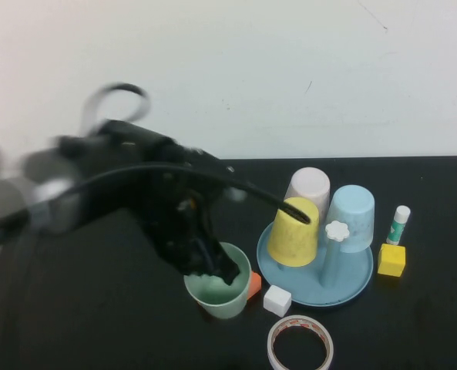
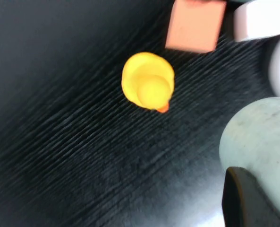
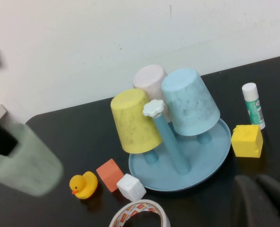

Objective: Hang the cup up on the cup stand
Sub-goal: Pick up the cup from the table, then adjust the cup with two arms

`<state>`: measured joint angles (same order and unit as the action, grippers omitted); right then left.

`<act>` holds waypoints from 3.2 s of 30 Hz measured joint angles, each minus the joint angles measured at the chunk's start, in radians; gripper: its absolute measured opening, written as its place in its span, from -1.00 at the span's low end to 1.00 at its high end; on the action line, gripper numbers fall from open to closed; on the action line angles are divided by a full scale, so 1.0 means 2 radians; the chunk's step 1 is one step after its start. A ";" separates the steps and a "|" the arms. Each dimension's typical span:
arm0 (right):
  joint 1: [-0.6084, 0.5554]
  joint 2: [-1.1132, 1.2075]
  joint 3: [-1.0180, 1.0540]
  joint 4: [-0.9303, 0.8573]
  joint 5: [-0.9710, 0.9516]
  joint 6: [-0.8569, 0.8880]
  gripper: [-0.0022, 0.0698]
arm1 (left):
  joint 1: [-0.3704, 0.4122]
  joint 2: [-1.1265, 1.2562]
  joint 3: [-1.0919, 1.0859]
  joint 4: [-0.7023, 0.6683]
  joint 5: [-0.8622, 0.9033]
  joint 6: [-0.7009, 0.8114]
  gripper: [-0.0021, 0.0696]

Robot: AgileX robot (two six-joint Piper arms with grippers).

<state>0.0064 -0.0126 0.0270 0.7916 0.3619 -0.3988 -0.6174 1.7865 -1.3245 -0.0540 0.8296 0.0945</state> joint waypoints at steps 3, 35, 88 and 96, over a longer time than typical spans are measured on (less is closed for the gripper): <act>0.000 0.000 0.000 0.001 0.000 0.000 -0.94 | 0.000 -0.084 0.055 -0.014 -0.024 0.000 -0.93; 0.000 0.132 -0.049 0.411 0.196 -0.404 -0.75 | 0.000 -0.357 0.455 -0.053 -0.857 -0.056 -0.93; 0.255 0.832 -0.602 0.454 0.128 -0.070 1.00 | 0.000 -0.223 0.455 0.011 -0.981 -0.103 -0.93; 0.260 0.841 -0.609 0.454 0.134 -0.088 0.71 | 0.000 -0.223 0.455 -0.010 -0.981 -0.103 -0.93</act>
<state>0.5259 1.6696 -1.1909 1.7003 0.6293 -0.5750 -0.6174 1.3411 -0.4139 -0.0742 -1.1316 -0.1106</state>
